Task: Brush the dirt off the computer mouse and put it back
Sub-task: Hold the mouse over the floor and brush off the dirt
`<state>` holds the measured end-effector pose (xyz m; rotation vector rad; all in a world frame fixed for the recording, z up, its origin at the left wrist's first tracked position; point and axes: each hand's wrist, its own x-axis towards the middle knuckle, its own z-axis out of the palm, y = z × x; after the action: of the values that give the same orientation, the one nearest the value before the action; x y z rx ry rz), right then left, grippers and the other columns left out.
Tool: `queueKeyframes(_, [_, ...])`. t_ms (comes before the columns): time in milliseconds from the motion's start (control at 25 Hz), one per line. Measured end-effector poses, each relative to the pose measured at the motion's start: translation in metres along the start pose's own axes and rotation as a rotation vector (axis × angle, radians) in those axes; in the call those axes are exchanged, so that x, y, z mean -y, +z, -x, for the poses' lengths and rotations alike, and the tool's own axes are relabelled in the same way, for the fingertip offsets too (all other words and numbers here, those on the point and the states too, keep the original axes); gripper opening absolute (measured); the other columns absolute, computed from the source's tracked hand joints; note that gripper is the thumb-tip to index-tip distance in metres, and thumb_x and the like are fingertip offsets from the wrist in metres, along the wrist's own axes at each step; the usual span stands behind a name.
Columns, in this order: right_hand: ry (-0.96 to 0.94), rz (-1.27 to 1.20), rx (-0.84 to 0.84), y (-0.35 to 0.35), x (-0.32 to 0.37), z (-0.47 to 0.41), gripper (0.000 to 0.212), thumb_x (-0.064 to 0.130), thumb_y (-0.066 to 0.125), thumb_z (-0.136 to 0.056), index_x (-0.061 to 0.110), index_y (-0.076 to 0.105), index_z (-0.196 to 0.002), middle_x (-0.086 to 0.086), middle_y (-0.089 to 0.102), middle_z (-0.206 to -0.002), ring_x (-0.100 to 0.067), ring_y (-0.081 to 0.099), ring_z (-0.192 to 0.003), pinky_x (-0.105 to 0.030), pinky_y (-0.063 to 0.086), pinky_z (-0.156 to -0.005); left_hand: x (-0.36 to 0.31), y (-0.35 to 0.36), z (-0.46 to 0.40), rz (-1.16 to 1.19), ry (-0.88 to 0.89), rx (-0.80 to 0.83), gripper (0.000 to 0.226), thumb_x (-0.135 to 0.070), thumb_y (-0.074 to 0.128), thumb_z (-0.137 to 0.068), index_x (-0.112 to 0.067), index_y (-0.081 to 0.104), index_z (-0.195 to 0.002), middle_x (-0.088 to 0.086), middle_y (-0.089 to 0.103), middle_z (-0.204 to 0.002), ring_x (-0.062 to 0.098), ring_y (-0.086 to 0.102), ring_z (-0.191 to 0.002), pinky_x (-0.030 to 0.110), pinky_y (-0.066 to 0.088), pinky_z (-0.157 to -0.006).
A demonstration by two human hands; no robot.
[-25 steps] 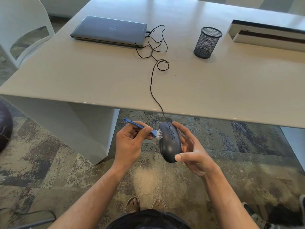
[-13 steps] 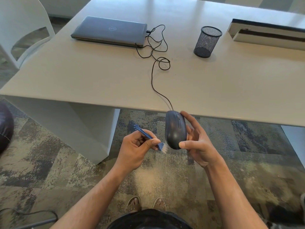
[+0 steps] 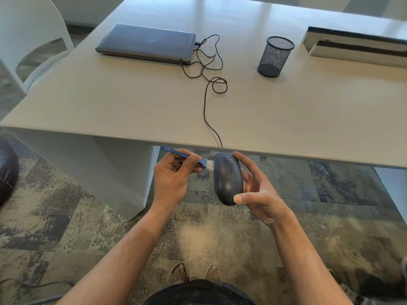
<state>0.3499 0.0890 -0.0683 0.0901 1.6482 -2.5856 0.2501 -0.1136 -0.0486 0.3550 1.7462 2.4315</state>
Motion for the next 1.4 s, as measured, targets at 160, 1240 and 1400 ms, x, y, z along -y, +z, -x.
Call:
queueKeyframes(160, [0.001,-0.035,-0.004,0.001,0.001,-0.001,0.100,-0.008,0.082,-0.062,0.027,0.048,-0.149,-0.019,0.052,-0.149,-0.037,0.069,-0.109,-0.044,0.061,-0.085,0.001,0.003,0.004,0.021,-0.003,0.039,0.005,-0.024,0.075,-0.080,-0.022,0.074,-0.084,0.004,0.076,-0.077,0.016,0.072,-0.067,0.024,0.059,-0.066])
queueKeyframes(1240, [0.016,-0.076,0.031,0.002,0.003,-0.001,0.100,-0.007,0.079,-0.060,0.021,0.045,-0.151,-0.021,0.054,-0.147,-0.042,0.062,-0.109,-0.046,0.056,-0.093,-0.006,0.007,0.005,0.006,0.025,0.045,0.011,-0.035,0.078,-0.076,-0.027,0.076,-0.084,0.002,0.077,-0.079,0.015,0.073,-0.069,0.024,0.059,-0.068])
queueKeyframes(1400, [0.011,-0.052,0.009,0.000,0.005,-0.002,0.100,-0.005,0.080,-0.059,0.022,0.048,-0.150,-0.021,0.054,-0.147,-0.042,0.060,-0.105,-0.044,0.057,-0.090,-0.006,0.004,0.014,0.006,0.026,0.160,0.013,-0.034,0.079,-0.077,-0.025,0.076,-0.085,0.004,0.076,-0.081,0.016,0.072,-0.068,0.023,0.059,-0.067])
